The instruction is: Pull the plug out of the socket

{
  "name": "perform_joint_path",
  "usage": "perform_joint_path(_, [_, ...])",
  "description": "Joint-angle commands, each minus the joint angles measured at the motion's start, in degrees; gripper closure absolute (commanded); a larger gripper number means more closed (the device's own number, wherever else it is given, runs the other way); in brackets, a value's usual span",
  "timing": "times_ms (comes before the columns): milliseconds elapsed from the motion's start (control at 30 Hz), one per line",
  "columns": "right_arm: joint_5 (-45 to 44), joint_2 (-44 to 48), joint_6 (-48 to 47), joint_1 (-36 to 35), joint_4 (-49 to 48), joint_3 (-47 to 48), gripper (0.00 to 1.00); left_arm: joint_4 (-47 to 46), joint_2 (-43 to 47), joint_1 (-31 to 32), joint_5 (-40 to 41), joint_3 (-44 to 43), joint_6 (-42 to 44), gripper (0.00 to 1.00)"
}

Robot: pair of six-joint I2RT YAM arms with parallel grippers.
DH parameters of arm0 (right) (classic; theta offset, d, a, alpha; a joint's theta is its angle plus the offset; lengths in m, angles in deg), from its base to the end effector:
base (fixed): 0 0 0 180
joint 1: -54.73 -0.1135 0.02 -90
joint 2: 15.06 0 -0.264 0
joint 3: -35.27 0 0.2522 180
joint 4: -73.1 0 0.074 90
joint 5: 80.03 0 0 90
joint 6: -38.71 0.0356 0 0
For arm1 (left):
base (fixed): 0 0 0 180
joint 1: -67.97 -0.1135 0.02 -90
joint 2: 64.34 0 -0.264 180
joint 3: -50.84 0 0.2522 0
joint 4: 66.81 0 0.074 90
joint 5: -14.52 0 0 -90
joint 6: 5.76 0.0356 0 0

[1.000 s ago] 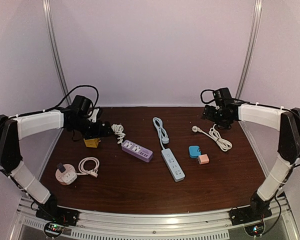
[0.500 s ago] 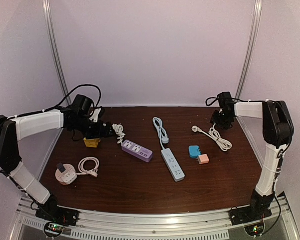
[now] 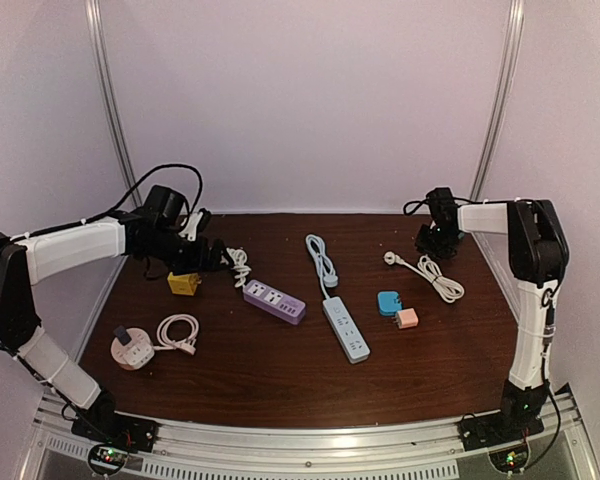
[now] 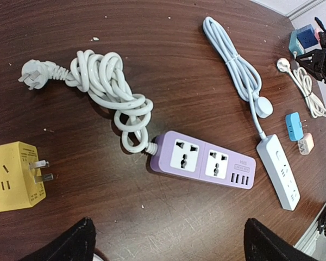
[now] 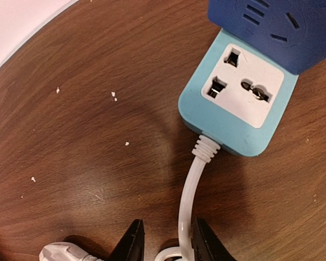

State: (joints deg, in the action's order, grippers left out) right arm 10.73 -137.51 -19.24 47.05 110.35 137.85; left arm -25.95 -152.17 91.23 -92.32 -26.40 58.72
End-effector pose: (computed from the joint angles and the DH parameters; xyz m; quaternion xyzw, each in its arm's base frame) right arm 0.4542 0.0617 0.1585 0.2006 0.9379 0.1021 0.2640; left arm 0.2948 -0.1379 0.2464 0.0299 0.9345 -0.2607 0.2403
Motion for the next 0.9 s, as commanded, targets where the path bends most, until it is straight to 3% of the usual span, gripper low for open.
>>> perform_joint_path(0, [-2.4,-1.6,-0.7,0.4,0.9,0.2,0.68,-1.0,0.8,0.8,1.3,-2.0,-1.0,0.04])
perform_joint_path(133, [-1.0,-2.7,-0.8,0.5,-0.1,0.4,0.75,-1.0,0.4,1.4,2.0,-2.4,-1.4,0.04])
perform_joint_path(233, [0.2,-2.3,-0.3,0.4,-0.1,0.0,0.89,-1.0,0.1,1.8,2.0,-2.8,-1.8,0.04])
perform_joint_path(400, [3.2,-0.1,-0.3,-1.0,-2.4,-3.1,1.0,-0.9,-0.4,2.7,2.9,-3.7,-2.3,0.03])
perform_joint_path(633, [5.3,3.3,-2.6,-7.2,-4.1,-6.8,1.0,-1.0,-2.2,3.4,3.2,-5.3,-2.5,0.03])
perform_joint_path(867, [6.1,6.6,-5.9,-18.4,-5.4,-10.7,1.0,-0.9,-4.1,4.5,3.7,-7.7,-3.0,0.03])
